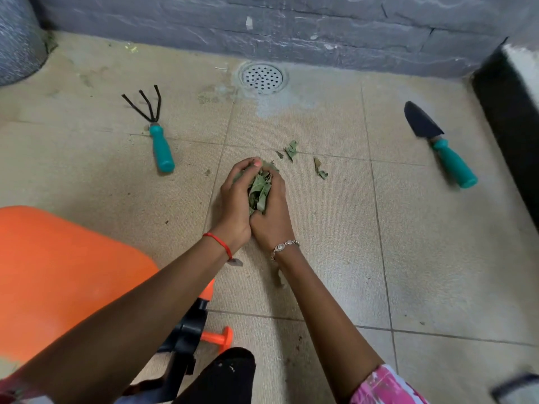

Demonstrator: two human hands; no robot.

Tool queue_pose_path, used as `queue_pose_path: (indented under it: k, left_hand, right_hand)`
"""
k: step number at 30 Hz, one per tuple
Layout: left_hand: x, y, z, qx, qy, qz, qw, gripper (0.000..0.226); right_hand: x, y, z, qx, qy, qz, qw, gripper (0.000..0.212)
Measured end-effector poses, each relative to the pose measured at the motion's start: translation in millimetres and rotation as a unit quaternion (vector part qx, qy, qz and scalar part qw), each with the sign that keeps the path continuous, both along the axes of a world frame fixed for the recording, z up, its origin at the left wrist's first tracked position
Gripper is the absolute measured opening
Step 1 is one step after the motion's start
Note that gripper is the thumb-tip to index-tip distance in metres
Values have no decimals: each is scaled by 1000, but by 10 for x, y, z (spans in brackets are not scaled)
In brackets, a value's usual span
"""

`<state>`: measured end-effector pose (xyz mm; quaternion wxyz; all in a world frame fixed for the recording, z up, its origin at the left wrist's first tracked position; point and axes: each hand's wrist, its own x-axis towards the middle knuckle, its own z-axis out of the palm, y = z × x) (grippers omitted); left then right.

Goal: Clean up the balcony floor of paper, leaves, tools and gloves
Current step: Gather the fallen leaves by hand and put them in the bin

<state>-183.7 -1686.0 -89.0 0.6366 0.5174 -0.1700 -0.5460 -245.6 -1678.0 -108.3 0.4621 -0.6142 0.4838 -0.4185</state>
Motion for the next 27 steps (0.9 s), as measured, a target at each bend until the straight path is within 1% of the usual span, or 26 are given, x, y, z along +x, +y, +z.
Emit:
queue_pose_path:
  k: [1, 3, 4, 6, 7, 8, 10, 12, 13, 14, 15, 16, 17, 18, 19, 20, 21, 23, 24, 25, 26, 27]
  left_hand:
    - [-19, 11, 10, 1, -9, -10, 1000, 12]
    - [-36, 29, 2, 7, -29, -25, 999, 25]
    - [-39, 35, 4, 10, -26, -28, 999, 31]
    - [-28, 29, 28, 13, 9, -26, 1000, 36]
    - [-25, 18, 48, 17, 28, -21, 999, 35]
    - [-15, 3, 56, 22, 44, -11, 999, 34]
    - [4, -23, 44, 27, 62, 13, 998, 32]
    - [42, -35, 30, 33, 59, 23, 997, 33]
    - [65, -39, 28, 41, 63, 25, 997, 35]
    - [84, -43, 23, 50, 65, 26, 996, 38]
    - [108, -51, 15, 61, 58, 31, 996, 41]
    - [130, -62, 5, 71, 41, 39, 996, 44]
    - [151, -75, 1, 78, 16, 50, 996, 47]
    - [179, -92, -8, 82, -11, 60, 995, 48]
    - [200, -108, -6, 81, -32, 67, 994, 49]
    - [214, -119, 9, 77, -45, 74, 993, 49]
    - [237, -128, 14, 72, -55, 82, 992, 50]
    - [269, -138, 16, 64, -79, 100, 990, 50]
    - [276, -136, 16, 60, -95, 105, 988, 50]
    - [282, -132, 8, 57, -110, 109, 986, 50]
    - [282, -129, -2, 55, -122, 112, 985, 51]
    - [280, -123, -12, 57, -131, 114, 983, 51]
  right_hand:
    - [-5, -20, 20, 0, 21, 18, 1000, 63]
    - [-19, -48, 69, 5, 72, 64, 995, 68]
    - [-30, -60, 95, 15, 102, 83, 991, 71]
    - [-65, -106, 116, 45, 133, 120, 983, 80]
    - [-85, -130, 120, 66, 126, 140, 980, 86]
    - [-100, -151, 127, 97, 104, 159, 977, 91]
    - [-139, -183, 155, 176, 19, 187, 966, 99]
    - [-183, -215, 230, 251, -118, 189, 942, 101]
    - [-206, -241, 276, 271, -193, 184, 925, 99]
    - [-235, -290, 311, 272, -245, 169, 915, 96]
    - [-268, -343, 342, 256, -275, 148, 915, 89]
    - [-310, -413, 347, 226, -283, 113, 925, 79]
    - [-356, -501, 331, 184, -260, 58, 946, 64]
    - [-403, -612, 295, 136, -199, -7, 971, 47]
    - [-449, -736, 237, 93, -114, -59, 987, 34]
    - [-495, -859, 163, 68, -23, -86, 994, 30]
    - [-534, -972, 73, 59, 66, -83, 993, 31]
    - [-559, -1131, -95, 46, 228, -14, 973, 40]
    - [-531, -1157, -138, 27, 288, 31, 957, 44]
    - [-485, -1150, -165, 4, 326, 78, 942, 46]
    - [-428, -1115, -169, -15, 344, 124, 931, 46]
    - [-377, -1062, -171, -24, 343, 167, 924, 46]
